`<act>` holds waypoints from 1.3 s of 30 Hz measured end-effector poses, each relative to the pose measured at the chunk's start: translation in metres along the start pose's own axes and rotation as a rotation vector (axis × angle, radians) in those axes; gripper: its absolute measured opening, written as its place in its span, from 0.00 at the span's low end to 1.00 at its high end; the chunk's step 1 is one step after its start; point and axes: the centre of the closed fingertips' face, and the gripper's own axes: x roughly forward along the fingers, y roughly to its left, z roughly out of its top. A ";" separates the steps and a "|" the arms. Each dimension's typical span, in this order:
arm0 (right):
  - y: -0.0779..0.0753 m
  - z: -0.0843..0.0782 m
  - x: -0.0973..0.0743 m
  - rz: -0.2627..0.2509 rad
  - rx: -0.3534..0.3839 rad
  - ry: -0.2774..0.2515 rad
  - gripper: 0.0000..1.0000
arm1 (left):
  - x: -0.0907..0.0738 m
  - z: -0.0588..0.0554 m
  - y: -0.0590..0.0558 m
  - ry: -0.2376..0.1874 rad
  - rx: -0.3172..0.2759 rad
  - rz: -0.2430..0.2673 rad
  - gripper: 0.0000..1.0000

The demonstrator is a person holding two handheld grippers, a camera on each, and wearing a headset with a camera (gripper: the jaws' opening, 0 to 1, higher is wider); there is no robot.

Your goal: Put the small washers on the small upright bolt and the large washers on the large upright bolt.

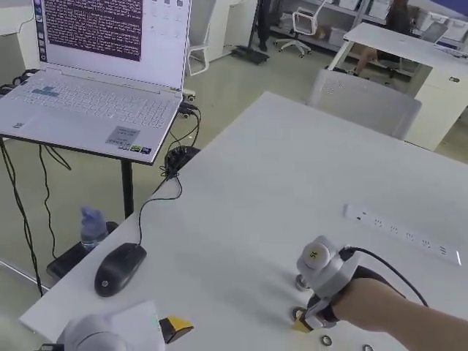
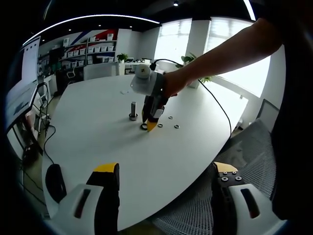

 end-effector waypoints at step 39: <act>0.001 0.000 -0.001 -0.002 -0.026 0.037 0.21 | -0.004 0.011 -0.001 -0.012 0.006 0.020 0.74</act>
